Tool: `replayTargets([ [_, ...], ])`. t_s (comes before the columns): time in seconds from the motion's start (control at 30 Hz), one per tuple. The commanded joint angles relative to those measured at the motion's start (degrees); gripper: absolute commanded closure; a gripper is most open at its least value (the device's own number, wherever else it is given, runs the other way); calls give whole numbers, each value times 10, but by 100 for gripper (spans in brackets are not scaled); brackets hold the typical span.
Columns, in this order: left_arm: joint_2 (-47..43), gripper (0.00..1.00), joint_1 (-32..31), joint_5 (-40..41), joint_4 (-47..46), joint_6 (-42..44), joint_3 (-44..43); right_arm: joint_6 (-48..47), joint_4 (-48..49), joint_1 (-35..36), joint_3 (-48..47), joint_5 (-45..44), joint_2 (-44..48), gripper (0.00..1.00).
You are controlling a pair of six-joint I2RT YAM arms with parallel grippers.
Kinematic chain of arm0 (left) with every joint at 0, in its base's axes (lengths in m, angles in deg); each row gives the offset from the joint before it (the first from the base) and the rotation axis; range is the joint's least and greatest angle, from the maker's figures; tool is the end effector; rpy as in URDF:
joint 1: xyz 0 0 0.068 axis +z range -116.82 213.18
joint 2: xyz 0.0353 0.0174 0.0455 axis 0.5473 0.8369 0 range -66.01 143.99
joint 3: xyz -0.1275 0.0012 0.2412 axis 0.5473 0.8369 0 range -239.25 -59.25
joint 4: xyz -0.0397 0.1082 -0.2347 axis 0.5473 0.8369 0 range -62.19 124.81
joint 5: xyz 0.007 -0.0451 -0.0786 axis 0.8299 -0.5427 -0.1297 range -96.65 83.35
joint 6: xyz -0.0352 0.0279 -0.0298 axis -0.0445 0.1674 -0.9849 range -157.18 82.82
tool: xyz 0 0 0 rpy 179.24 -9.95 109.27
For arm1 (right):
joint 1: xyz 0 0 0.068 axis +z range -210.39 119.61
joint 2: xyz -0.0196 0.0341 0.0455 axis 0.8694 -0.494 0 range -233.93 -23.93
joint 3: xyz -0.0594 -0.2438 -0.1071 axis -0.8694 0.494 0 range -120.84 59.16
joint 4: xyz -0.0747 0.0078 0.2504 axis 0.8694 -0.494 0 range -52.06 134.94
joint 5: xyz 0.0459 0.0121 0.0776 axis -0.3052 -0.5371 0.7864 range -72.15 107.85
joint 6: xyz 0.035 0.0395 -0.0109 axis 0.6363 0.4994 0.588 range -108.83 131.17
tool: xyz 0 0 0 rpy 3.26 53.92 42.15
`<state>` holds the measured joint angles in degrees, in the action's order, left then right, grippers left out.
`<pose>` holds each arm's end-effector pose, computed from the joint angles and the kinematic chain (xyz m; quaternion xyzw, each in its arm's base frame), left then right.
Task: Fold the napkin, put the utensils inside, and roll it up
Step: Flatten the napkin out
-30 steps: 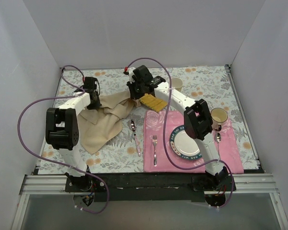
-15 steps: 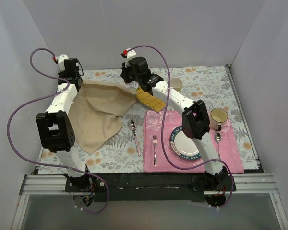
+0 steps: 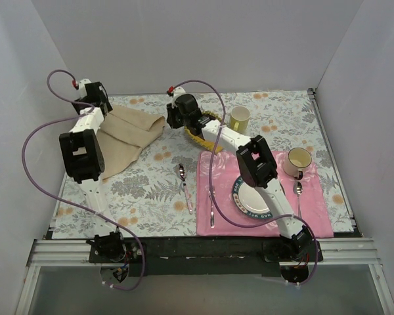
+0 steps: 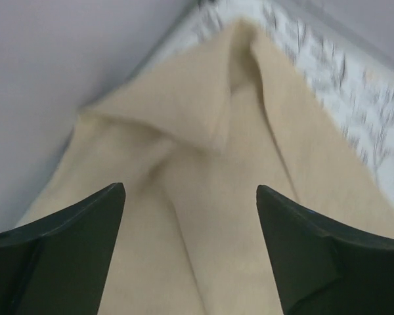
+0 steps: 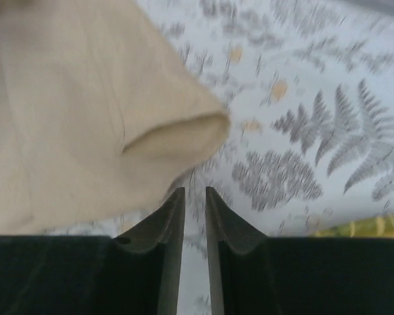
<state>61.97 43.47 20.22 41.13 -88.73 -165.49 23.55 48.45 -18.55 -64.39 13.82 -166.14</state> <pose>0.5076 0.1085 0.2259 -0.5354 0.6853 0.0348 0.4925 0.4380 0.3888 0.2252 -0.1811 0.7730 0.2519 0.5533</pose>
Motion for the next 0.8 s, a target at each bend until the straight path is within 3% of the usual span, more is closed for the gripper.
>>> replayTargets([
  [0.0, -134, 13, -62, -18, 70, -10, 78, 23, -143, 14, 20, 124, 104, 67],
  [0.03, -149, 12, -79, -30, 85, -16, 109, 26, -193, 15, 22, 144, 109, 58],
  [0.1, -202, 12, -90, -57, 135, -45, 146, 26, -206, 28, 72, 152, 145, 50],
  [0.13, -225, 12, -95, -86, 137, -44, 199, 30, -212, 33, 90, 156, 156, 38],
  [0.2, -266, 14, -114, -174, 142, -39, 238, 39, -252, 33, 91, 190, 164, 35],
  [0.27, -283, 16, -141, -163, 151, -33, 284, 55, -255, 33, 105, 201, 173, 30],
  [0.47, -311, 20, -155, -189, 107, 1, 360, 100, -188, 31, 145, 201, 169, 23],
  [0.77, -284, 18, -163, -218, 94, -35, 404, 153, -167, 10, 76, 184, 118, 21],
])
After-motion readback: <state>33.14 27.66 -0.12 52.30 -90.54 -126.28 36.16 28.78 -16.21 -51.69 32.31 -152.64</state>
